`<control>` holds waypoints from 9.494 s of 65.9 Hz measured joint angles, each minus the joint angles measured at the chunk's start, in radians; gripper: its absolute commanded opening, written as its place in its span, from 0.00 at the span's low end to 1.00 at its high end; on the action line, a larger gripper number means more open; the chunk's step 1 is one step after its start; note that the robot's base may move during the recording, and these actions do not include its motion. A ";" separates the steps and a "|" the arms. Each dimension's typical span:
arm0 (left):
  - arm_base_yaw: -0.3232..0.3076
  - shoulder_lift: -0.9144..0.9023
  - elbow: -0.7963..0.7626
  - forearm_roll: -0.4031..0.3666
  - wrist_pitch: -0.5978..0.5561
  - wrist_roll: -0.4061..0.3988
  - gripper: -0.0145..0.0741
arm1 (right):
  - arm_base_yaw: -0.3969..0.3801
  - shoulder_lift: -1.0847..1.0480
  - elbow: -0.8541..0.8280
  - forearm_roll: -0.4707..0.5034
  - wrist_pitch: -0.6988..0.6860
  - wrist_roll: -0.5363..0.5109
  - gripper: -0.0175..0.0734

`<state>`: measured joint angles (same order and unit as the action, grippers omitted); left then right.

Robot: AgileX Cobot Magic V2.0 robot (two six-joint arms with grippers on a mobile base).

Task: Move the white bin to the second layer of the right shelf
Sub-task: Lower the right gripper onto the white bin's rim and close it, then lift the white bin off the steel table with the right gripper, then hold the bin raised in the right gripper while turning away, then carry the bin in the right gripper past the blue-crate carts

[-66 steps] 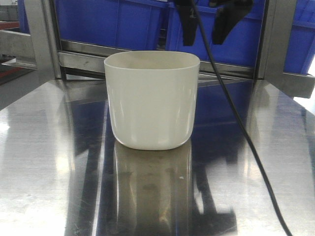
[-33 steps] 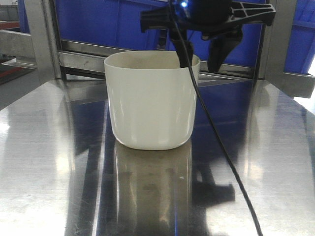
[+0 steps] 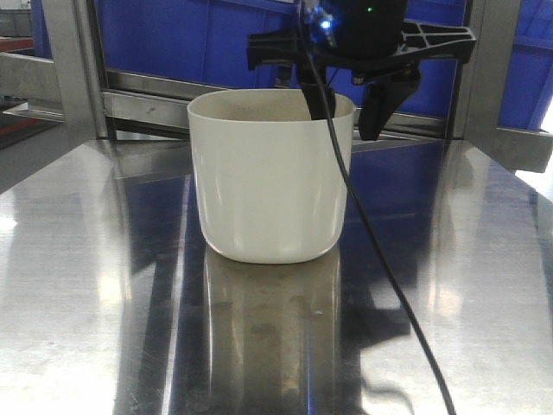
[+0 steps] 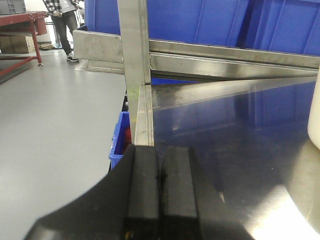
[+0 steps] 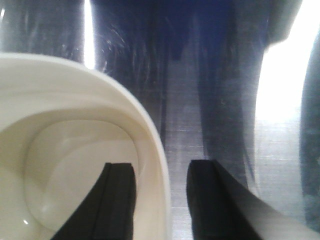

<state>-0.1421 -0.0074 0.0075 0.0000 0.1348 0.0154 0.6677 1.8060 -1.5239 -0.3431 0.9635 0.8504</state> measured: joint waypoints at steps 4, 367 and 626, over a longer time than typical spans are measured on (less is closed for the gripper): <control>0.000 0.000 0.000 0.000 0.000 0.000 0.26 | -0.002 0.010 0.000 0.002 0.002 0.000 0.59; 0.000 0.000 0.000 0.000 0.000 0.000 0.26 | -0.658 -1.200 0.967 0.377 -0.278 -0.798 0.24; 0.000 0.000 0.000 0.000 0.000 0.000 0.26 | -0.658 -1.200 0.967 0.375 -0.238 -0.799 0.24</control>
<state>-0.1421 -0.0074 0.0075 0.0000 0.1348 0.0154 0.0101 0.6057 -0.5566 0.0319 0.7259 0.0514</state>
